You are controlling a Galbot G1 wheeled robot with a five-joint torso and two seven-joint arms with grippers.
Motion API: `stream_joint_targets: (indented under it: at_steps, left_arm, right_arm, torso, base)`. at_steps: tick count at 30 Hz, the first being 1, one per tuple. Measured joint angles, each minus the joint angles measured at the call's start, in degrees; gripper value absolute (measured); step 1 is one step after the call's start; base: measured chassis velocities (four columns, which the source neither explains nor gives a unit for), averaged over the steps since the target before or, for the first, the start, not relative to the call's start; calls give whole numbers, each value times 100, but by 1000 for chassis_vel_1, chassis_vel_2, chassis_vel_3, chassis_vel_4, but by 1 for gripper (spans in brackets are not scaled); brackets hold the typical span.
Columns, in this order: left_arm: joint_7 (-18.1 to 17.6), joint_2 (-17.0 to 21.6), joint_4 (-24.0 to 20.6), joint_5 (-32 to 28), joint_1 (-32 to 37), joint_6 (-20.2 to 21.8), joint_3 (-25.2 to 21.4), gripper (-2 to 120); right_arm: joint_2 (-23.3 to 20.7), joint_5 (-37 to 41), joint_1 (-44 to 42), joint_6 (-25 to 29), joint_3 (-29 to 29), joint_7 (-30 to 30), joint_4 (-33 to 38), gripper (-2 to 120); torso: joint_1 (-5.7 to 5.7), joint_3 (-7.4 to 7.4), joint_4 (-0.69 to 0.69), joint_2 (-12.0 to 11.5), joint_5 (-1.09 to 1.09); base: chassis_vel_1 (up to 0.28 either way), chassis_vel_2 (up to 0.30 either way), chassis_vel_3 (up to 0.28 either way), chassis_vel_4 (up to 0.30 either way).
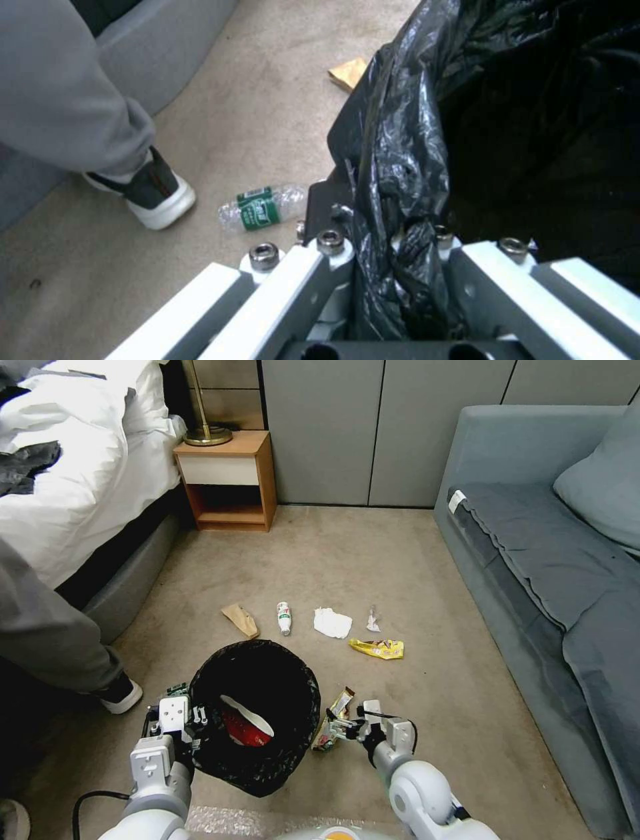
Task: Pick up the trash bin, then pick up the garbage from the floor and place it into the trash bin.
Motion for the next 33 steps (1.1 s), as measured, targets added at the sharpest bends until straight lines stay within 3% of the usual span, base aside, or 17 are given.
stream_joint_targets:
  at_steps: [14,23,25,33]
  left_arm:
    - [3,-51,83,84,35,-13,35,3]
    - [5,-64,84,113,62,-44,48,3]
    - [6,-81,94,141,69,-63,84,3]
    - [9,-85,98,167,116,-97,101,3]
  right_arm:
    - [236,-234,715,298,42,-443,-1384,99]
    - [388,-392,1064,574,111,-732,-2141,73]
    - [517,-482,1195,735,183,-861,-2526,62]
    - [803,-657,1531,938,387,-1134,-3333,36]
  torso:
    - [0,0,0,0,0]
    - [0,0,0,0,0]
    - [0,0,0,0,0]
    - [-1,-1,-5,1,-6]
  base:
    - [0,0,0,0]
    - [0,0,0,0]
    - [0,0,0,0]
    - [0,0,0,0]
